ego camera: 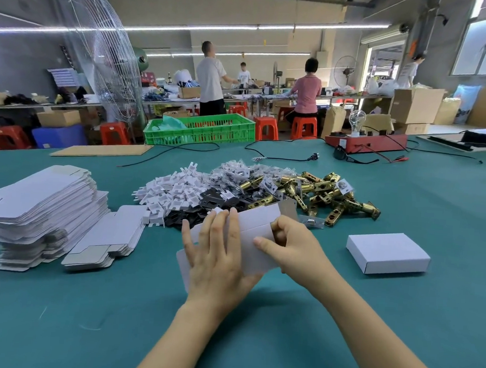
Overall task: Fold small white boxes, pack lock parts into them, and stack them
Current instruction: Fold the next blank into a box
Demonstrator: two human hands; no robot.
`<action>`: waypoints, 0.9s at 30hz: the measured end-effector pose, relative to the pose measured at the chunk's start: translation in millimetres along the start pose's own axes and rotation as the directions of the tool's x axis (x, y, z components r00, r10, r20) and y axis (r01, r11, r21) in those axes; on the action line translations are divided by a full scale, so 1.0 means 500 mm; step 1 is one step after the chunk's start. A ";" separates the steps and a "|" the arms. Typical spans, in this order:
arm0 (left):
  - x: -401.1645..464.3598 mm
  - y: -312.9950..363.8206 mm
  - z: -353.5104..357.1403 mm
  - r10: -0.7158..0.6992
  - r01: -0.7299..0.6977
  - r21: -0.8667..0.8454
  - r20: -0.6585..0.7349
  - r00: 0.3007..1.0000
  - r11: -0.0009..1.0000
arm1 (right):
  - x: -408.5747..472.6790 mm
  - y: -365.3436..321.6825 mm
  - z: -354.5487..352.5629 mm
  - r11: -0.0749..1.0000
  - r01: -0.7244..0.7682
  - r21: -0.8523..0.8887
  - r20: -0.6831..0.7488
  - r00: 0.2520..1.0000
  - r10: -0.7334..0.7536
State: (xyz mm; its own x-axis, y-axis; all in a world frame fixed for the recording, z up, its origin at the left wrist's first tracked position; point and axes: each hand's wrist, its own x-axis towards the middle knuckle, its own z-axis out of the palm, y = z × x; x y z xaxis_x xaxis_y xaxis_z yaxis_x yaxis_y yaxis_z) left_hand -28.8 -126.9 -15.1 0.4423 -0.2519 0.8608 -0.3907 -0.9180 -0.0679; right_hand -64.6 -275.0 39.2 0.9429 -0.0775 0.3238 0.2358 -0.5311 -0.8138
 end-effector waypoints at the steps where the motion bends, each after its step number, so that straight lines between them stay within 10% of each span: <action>1: -0.001 -0.001 0.002 0.001 -0.001 -0.011 0.013 1.000 1.000 | -0.001 0.000 0.001 1.000 -0.004 -0.006 0.013 1.000 0.004; 27: 0.029 0.005 -0.066 -0.106 0.145 -0.343 0.129 0.986 0.928 | -0.015 -0.006 0.009 0.984 0.175 -0.044 -0.099 0.979 -0.179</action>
State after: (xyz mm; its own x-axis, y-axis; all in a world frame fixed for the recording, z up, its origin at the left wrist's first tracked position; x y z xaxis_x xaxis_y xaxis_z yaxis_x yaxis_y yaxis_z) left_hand -50.1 -122.6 13.6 0.5816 -0.1903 0.7909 -0.5755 -0.7834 0.2347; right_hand -71.4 -269.1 37.3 0.8578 -0.0645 0.5100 0.3864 -0.5735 -0.7224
